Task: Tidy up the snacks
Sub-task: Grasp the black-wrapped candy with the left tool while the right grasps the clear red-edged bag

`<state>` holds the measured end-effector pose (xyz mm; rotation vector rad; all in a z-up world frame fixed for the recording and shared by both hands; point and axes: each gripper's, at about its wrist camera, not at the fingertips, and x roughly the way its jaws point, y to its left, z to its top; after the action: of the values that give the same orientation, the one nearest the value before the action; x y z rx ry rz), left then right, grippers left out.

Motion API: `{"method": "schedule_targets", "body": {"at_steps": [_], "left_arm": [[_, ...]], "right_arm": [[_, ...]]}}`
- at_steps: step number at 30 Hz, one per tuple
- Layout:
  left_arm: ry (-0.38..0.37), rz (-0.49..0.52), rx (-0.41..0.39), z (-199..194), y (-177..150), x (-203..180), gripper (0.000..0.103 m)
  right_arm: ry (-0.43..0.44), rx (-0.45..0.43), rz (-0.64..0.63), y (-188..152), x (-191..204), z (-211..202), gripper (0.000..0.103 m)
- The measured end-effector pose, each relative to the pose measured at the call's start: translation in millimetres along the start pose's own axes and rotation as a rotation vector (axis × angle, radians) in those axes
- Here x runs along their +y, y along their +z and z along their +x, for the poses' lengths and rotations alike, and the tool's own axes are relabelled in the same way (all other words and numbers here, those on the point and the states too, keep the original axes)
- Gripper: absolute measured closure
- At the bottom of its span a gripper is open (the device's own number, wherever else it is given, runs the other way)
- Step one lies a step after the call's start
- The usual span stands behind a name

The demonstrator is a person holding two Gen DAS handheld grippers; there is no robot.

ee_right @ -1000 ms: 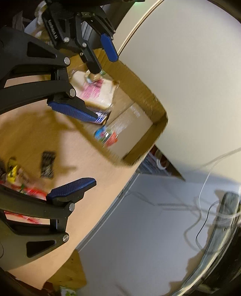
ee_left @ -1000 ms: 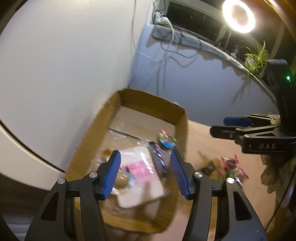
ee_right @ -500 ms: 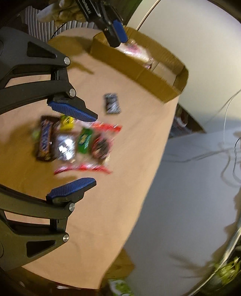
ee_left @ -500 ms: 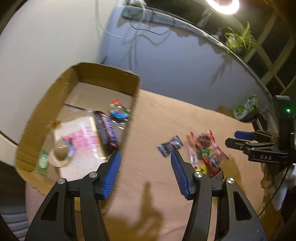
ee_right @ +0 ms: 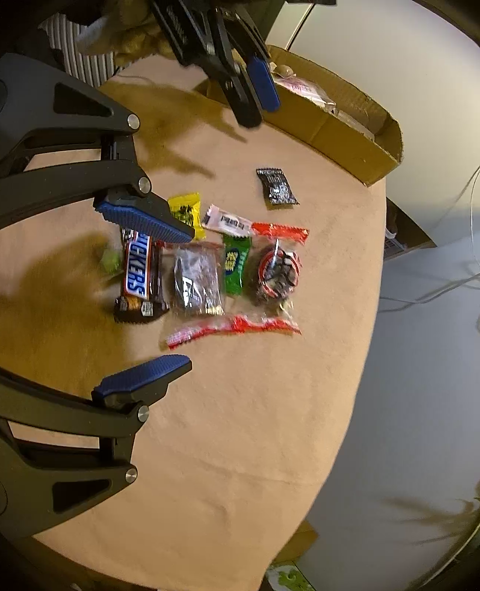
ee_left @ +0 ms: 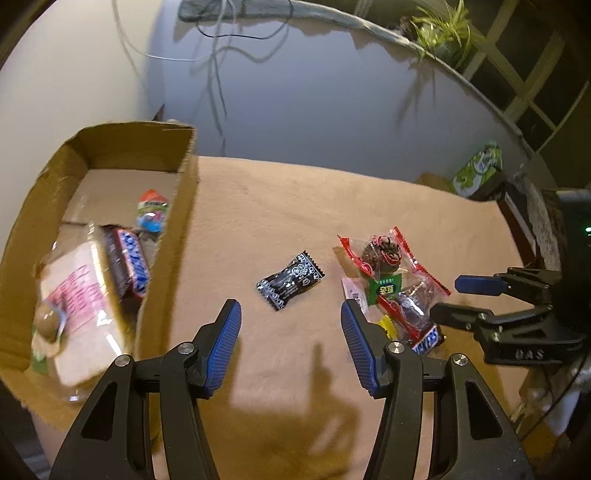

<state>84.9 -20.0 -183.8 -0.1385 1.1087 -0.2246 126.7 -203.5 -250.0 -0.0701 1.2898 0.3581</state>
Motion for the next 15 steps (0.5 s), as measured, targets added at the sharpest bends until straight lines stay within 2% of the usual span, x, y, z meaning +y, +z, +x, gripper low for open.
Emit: {"method": "schedule_targets", "body": {"at_steps": [5, 7, 15], "left_arm": [[0.007, 0.040, 0.030, 21, 9, -6, 0.049], [0.013, 0.051, 0.042, 29, 12, -8, 0.056], [0.048, 0.109, 0.077, 48, 16, -16, 0.056]], "right_arm": [[0.047, 0.020, 0.039, 1, 2, 11, 0.037], [0.060, 0.022, 0.065, 2, 1, 15, 0.037], [0.068, 0.039, 0.149, 5, -7, 24, 0.037]]}}
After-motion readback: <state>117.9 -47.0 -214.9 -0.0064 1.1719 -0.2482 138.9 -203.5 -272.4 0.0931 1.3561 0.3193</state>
